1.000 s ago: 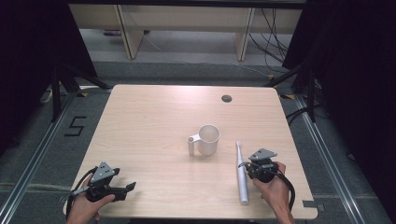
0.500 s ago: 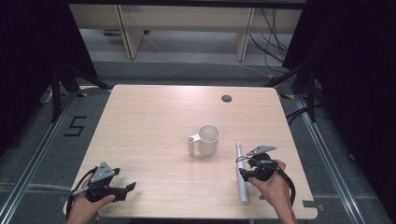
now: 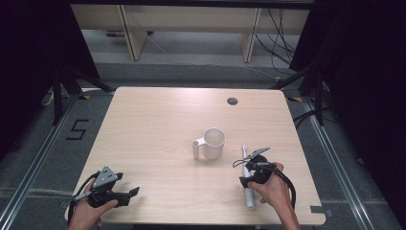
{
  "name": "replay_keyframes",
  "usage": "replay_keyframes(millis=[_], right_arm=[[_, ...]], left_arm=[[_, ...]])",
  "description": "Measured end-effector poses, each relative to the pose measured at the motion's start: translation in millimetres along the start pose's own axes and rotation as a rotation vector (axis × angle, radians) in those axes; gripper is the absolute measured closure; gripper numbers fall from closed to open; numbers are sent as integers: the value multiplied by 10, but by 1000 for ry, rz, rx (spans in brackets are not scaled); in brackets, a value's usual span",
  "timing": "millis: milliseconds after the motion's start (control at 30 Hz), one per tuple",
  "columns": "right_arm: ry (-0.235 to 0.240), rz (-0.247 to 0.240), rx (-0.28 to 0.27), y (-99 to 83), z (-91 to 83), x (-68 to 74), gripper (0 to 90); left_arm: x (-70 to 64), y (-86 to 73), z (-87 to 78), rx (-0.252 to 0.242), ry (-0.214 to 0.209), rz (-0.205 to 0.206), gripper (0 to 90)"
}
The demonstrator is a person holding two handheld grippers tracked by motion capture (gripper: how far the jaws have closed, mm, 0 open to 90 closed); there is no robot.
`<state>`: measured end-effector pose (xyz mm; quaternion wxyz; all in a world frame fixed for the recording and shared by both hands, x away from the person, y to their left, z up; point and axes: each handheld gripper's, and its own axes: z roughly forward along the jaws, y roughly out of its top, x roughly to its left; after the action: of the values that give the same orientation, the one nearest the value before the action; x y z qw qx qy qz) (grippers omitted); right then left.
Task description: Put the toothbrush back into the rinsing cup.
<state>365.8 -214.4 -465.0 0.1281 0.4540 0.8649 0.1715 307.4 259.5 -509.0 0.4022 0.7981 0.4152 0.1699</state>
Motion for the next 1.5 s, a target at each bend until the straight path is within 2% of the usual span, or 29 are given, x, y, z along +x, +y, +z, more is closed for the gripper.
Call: replay_keyframes(millis=[100, 133, 167, 267, 333, 700, 733, 767, 833, 867, 933, 1067, 1100, 1200, 1267, 1333, 1500], right_arm=[[8, 2, 17, 21, 13, 17, 297], [8, -6, 25, 28, 16, 18, 297], [12, -17, 33, 36, 26, 12, 298], [9, -31, 66, 59, 50, 10, 317], [8, -24, 89, 82, 66, 5, 318], [10, -37, 134, 129, 130, -56, 356], [13, -34, 140, 133, 141, -64, 372], [16, -43, 142, 139, 150, -72, 390], [25, -40, 149, 148, 165, -92, 421], [27, -42, 161, 156, 166, -96, 431], [45, -44, 176, 173, 177, -112, 480], [55, -33, 205, 194, 190, -120, 513], [50, -33, 213, 203, 192, -123, 518], [66, -17, 219, 230, 208, -158, 554], [80, -23, 228, 245, 214, -188, 579], [84, 3, 248, 254, 222, -191, 599], [99, 1, 259, 263, 239, -233, 629]], left_arm=[[-1, 1, -2, -1, -2, 1, 149], [-12, -1, 11, -17, -2, -17, 149], [2, -1, 2, 1, -3, 0, 149], [-1, -2, 6, -1, -6, -3, 149], [-12, -2, 16, -20, -5, -21, 149], [-7, -1, 9, -16, -5, -19, 149], [3, 0, 1, -3, -5, -6, 149], [-9, -1, 13, -18, -6, -22, 149], [-10, -4, 18, -23, -5, -23, 149], [4, -2, 6, -5, -5, -8, 149], [-7, -4, 15, -16, -5, -21, 149], [-10, -4, 18, -23, -6, -24, 149], [2, -3, 7, -7, -5, -6, 149], [-9, -4, 17, -24, -5, -25, 149], [-8, -2, 13, -20, -6, -24, 149], [-7, 0, 10, -18, -7, -22, 149], [-9, -4, 16, -23, -5, -24, 149]])
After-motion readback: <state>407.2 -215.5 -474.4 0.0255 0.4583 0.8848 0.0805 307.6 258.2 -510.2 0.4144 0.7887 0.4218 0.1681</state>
